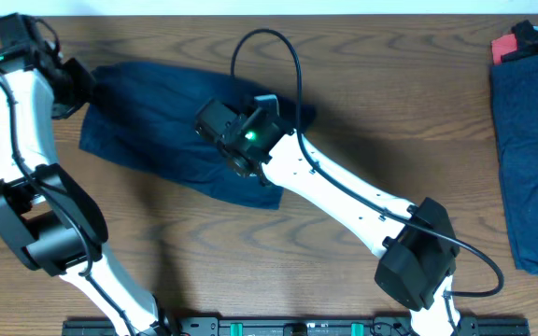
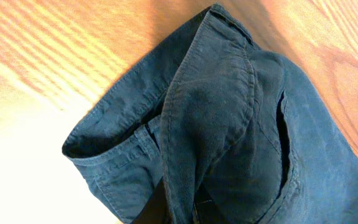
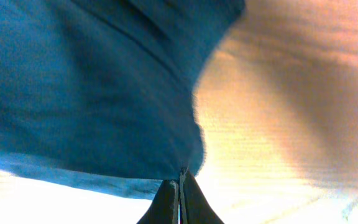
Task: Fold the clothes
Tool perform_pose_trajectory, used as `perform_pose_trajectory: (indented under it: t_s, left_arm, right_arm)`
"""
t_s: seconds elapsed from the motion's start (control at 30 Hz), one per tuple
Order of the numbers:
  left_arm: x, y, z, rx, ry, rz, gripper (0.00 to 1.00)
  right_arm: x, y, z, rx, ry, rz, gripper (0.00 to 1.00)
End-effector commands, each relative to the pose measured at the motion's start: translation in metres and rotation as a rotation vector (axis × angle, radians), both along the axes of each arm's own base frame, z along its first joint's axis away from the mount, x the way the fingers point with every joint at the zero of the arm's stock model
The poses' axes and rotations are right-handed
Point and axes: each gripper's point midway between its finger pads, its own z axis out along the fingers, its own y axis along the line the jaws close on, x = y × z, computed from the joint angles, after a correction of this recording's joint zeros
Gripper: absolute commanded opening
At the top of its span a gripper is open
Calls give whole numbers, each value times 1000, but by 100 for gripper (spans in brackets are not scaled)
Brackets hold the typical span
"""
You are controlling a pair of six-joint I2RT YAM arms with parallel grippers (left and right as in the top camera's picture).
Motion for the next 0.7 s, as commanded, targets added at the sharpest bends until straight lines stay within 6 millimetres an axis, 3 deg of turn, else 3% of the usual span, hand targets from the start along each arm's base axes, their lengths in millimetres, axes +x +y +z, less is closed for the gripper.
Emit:
perform_pose_trajectory:
  t_s: [0.0,0.27,0.47,0.67]
  left_arm:
    - [-7,15,-5,28,26,19,8]
    - [-15,16,-9,21,59,27,8]
    - [-29,35,-11,123,126,75,8]
    - [-33,43,-11,142,139,95,12]
  right_arm:
    - [-7,-6,-6,13,7,-50,1]
    - [-12,6,-25,70,45,-38,1]
    - [-21,23,-37,138,90,-12,1]
    - [-33,34,-53,176,126,15,9]
